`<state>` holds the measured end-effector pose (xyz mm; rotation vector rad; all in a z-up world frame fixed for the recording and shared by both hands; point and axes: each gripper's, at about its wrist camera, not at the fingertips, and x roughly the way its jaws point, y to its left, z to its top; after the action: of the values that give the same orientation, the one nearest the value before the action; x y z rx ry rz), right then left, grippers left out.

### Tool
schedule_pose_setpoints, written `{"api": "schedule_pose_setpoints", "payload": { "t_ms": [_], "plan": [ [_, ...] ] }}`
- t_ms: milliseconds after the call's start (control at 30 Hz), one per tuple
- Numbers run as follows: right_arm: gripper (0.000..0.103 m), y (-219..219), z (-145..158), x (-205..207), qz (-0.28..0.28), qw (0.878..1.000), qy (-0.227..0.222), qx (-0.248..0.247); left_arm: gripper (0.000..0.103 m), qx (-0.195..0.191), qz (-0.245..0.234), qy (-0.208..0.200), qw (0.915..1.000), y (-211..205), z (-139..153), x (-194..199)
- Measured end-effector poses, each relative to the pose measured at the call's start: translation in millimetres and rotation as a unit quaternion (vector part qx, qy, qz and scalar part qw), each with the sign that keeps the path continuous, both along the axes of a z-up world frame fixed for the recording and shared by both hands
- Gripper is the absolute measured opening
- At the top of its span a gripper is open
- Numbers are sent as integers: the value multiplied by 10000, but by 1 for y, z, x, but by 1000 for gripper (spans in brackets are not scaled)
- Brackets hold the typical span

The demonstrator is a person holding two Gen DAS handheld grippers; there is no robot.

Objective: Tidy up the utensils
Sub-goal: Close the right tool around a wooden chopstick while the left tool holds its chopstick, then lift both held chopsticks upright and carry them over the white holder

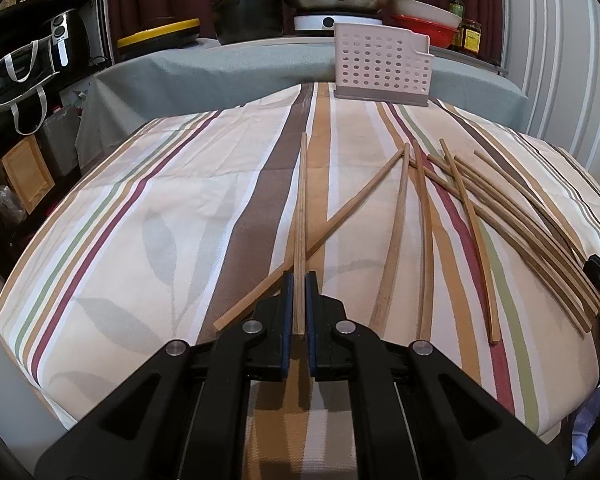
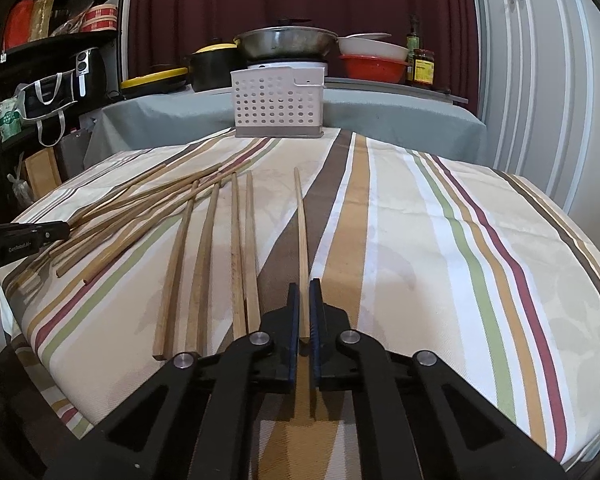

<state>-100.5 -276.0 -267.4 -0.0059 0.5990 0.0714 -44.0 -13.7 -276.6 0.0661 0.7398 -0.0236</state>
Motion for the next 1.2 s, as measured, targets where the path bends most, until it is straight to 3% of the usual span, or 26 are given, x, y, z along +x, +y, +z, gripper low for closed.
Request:
{"api": "schedule_pose_setpoints", "payload": {
  "t_ms": [767,1200],
  "plan": [
    [6,13,45,4,69,9985,-533,-86,6,370,-77,-722,9967,0,34,-10],
    [6,16,83,11,59,9952,-973,62,6,444,-123,-1387,9893,2,81,-14]
  ]
}}
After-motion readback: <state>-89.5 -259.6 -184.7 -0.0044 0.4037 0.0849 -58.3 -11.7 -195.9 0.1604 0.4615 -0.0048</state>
